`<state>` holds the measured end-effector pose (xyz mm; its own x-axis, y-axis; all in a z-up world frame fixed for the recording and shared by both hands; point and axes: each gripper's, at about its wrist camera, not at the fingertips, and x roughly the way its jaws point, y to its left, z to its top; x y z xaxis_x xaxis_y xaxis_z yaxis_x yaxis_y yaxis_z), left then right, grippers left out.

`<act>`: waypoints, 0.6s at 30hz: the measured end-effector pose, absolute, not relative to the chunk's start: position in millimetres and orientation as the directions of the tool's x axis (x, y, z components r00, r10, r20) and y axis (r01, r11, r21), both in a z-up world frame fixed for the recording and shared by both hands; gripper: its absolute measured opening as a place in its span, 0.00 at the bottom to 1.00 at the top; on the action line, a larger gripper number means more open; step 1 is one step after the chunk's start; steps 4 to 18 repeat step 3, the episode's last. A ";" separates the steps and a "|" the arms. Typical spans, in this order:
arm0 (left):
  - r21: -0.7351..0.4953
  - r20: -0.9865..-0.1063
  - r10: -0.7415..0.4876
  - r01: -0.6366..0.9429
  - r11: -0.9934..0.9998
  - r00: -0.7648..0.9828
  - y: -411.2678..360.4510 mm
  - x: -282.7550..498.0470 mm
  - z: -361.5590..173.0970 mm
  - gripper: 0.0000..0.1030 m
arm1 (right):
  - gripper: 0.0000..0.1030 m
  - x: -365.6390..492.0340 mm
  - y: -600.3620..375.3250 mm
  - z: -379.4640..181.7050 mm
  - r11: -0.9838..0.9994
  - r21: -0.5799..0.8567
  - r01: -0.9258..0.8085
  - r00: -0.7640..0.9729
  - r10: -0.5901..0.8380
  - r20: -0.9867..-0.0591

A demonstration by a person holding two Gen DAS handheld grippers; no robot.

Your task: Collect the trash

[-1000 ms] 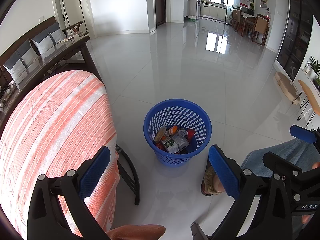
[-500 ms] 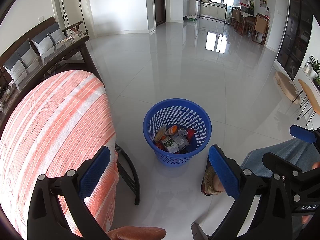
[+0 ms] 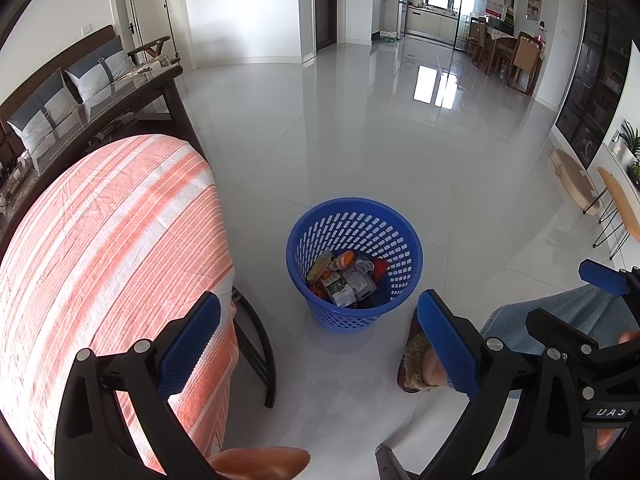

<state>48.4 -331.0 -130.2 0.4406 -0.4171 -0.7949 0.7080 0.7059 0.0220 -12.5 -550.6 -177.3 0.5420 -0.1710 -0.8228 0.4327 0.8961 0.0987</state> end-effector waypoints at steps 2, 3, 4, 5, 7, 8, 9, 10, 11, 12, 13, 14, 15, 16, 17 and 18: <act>0.017 -0.789 -0.425 0.706 0.708 0.445 -324.8 50.2 -125.3 0.95 | 0.95 -11.3 -553.4 -179.5 0.893 0.090 0.440 0.532 -0.178 -0.828; 0.010 -0.784 -0.430 0.702 0.712 0.447 -320.3 51.6 -122.2 0.95 | 0.96 -10.1 -554.2 -180.6 0.892 0.084 0.443 0.524 -0.183 -0.832; 0.010 -0.784 -0.430 0.702 0.712 0.447 -320.3 51.6 -122.2 0.95 | 0.96 -10.1 -554.2 -180.6 0.892 0.084 0.443 0.524 -0.183 -0.832; 0.010 -0.784 -0.430 0.702 0.712 0.447 -320.3 51.6 -122.2 0.95 | 0.96 -10.1 -554.2 -180.6 0.892 0.084 0.443 0.524 -0.183 -0.832; 0.010 -0.784 -0.430 0.702 0.712 0.447 -320.3 51.6 -122.2 0.95 | 0.96 -10.1 -554.2 -180.6 0.892 0.084 0.443 0.524 -0.183 -0.832; 0.010 -0.784 -0.430 0.702 0.712 0.447 -320.3 51.6 -122.2 0.95 | 0.96 -10.1 -554.2 -180.6 0.892 0.084 0.443 0.524 -0.183 -0.832; 0.010 -0.784 -0.430 0.702 0.712 0.447 -320.3 51.6 -122.2 0.95 | 0.96 -10.1 -554.2 -180.6 0.892 0.084 0.443 0.524 -0.183 -0.832; 0.010 -0.784 -0.430 0.702 0.712 0.447 -320.3 51.6 -122.2 0.95 | 0.96 -10.1 -554.2 -180.6 0.892 0.084 0.443 0.524 -0.183 -0.832; 0.010 -0.784 -0.430 0.702 0.712 0.447 -320.3 51.6 -122.2 0.95 | 0.96 -10.1 -554.2 -180.6 0.892 0.084 0.443 0.524 -0.183 -0.832; 0.010 -0.784 -0.430 0.702 0.712 0.447 -320.3 51.6 -122.2 0.95 | 0.96 -10.1 -554.2 -180.6 0.892 0.084 0.443 0.524 -0.183 -0.832; 0.010 -0.784 -0.430 0.702 0.712 0.447 -320.3 51.6 -122.2 0.95 | 0.96 -10.1 -554.2 -180.6 0.892 0.084 0.443 0.524 -0.183 -0.832; 0.010 -0.784 -0.430 0.702 0.712 0.447 -320.3 51.6 -122.2 0.95 | 0.96 -10.1 -554.2 -180.6 0.892 0.084 0.443 0.524 -0.183 -0.832; 0.010 -0.784 -0.430 0.702 0.712 0.447 -320.3 51.6 -122.2 0.95 | 0.96 -10.1 -554.2 -180.6 0.892 0.084 0.443 0.524 -0.183 -0.832; 0.010 -0.784 -0.430 0.702 0.712 0.447 -320.3 51.6 -122.2 0.95 | 0.96 -10.1 -554.2 -180.6 0.892 0.084 0.443 0.524 -0.183 -0.832; 0.010 -0.784 -0.430 0.702 0.712 0.447 -320.3 51.6 -122.2 0.95 | 0.96 -10.1 -554.2 -180.6 0.892 0.084 0.443 0.524 -0.183 -0.832; 0.010 -0.784 -0.430 0.702 0.712 0.447 -320.3 51.6 -122.2 0.95 | 0.96 -10.1 -554.2 -180.6 0.892 0.084 0.443 0.524 -0.183 -0.832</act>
